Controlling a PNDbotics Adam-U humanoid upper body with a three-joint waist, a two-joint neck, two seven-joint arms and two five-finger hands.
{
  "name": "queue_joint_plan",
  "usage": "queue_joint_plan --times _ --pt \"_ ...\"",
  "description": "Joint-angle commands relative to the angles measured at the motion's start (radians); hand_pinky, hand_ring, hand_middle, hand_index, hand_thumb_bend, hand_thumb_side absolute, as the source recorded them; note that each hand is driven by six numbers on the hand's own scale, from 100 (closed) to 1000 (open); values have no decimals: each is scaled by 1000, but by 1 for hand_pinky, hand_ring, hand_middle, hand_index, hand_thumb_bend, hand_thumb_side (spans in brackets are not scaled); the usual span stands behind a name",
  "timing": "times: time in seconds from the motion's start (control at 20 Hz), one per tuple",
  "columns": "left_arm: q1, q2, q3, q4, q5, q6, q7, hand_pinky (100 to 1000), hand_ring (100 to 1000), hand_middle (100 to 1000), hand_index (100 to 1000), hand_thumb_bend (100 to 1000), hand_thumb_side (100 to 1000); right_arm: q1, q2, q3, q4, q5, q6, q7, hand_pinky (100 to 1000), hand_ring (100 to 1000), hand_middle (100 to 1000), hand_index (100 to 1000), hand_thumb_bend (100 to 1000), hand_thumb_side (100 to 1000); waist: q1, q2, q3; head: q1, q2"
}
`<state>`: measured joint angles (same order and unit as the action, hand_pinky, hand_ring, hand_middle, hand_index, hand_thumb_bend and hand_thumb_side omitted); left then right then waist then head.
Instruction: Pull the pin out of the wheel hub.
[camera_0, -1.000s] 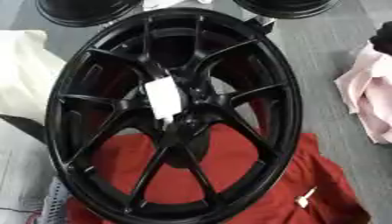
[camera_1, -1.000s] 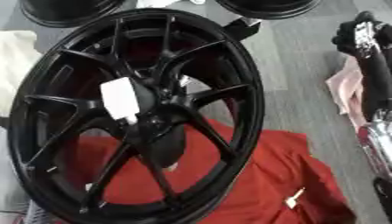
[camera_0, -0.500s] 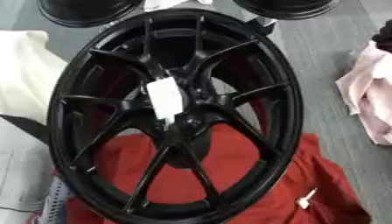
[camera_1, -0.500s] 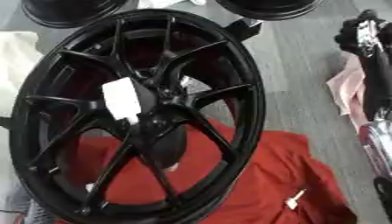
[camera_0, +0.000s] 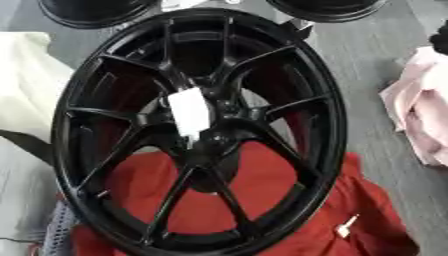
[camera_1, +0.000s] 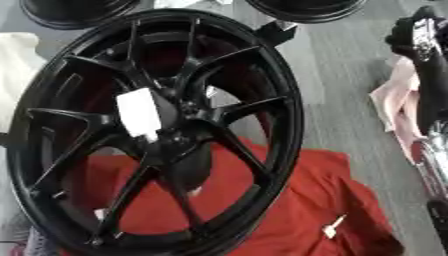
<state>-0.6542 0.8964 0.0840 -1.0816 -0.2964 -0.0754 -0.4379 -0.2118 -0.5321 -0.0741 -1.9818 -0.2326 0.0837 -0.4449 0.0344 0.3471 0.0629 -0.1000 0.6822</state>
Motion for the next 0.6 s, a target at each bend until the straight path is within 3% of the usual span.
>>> queue_joint_plan --times 0.05,0.1,0.15,0.2,0.3,0.6 --pt "10 18 11 -18 20 -11 6 802 646 550 723 100 222 -12 -9 -11 -18 -2 -2 -3 763 670 584 617 100 675 -1 -14 1 1 -17" --pt "17 14 9 -26 28 -18 -1 843 740 699 841 100 356 -12 -8 -11 -18 -3 -3 -3 763 670 583 617 100 677 -2 -14 1 1 -19" --pt "23 13 8 -32 34 -23 -9 863 776 757 898 100 459 -12 -7 -11 -18 -3 -3 -3 763 670 583 617 100 677 -2 -14 2 1 -20" --pt "27 14 8 -35 32 -23 -14 895 827 802 942 154 622 -12 -7 -11 -18 -4 -3 -2 763 670 583 617 100 679 -3 -14 2 1 -21" --pt "32 16 10 -33 0 -13 -13 910 844 825 977 275 736 -12 -5 -10 -18 -5 -3 -2 763 669 583 616 100 681 -3 -14 2 2 -21" --pt "36 10 15 -33 -27 -4 -19 903 843 824 978 257 761 -11 -5 -11 -18 -6 -3 -3 763 670 583 617 100 677 -3 -14 3 1 -20"
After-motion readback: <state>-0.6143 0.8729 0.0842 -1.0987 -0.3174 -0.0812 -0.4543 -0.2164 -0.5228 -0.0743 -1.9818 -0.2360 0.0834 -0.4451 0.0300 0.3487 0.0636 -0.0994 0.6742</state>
